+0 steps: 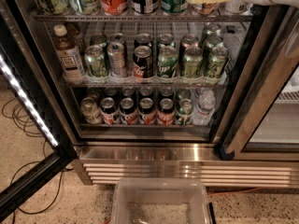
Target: Pick 7up can from top shelf of fridge
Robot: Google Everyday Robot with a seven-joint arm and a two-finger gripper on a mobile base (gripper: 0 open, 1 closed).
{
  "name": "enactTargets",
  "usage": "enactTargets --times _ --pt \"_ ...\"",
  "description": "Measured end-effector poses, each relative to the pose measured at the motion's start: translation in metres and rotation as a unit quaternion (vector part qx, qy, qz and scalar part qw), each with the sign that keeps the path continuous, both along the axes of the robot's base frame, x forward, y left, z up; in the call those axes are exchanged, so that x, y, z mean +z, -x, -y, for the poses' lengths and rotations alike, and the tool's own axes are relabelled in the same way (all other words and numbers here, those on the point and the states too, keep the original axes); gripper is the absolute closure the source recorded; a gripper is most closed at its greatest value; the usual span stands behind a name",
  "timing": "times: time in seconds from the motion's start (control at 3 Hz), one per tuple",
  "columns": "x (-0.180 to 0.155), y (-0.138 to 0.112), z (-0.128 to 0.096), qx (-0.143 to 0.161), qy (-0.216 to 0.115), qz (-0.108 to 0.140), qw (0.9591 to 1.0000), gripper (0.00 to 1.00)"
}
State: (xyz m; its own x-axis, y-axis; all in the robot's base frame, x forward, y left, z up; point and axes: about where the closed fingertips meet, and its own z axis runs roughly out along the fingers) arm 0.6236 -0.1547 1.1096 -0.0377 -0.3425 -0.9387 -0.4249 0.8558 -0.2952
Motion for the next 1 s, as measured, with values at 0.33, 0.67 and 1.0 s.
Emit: enactTargets --times 0.33,0.67,1.0 --pt "0.0171 0.0250 0.0132 -0.028 0.010 0.022 0.9993 0.00" --pt "0.0198 0.0279 0.0118 -0.029 0.012 0.025 0.9992 0.02" --pt "0.0199 0.0280 0.0117 -0.029 0.012 0.025 0.9992 0.21"
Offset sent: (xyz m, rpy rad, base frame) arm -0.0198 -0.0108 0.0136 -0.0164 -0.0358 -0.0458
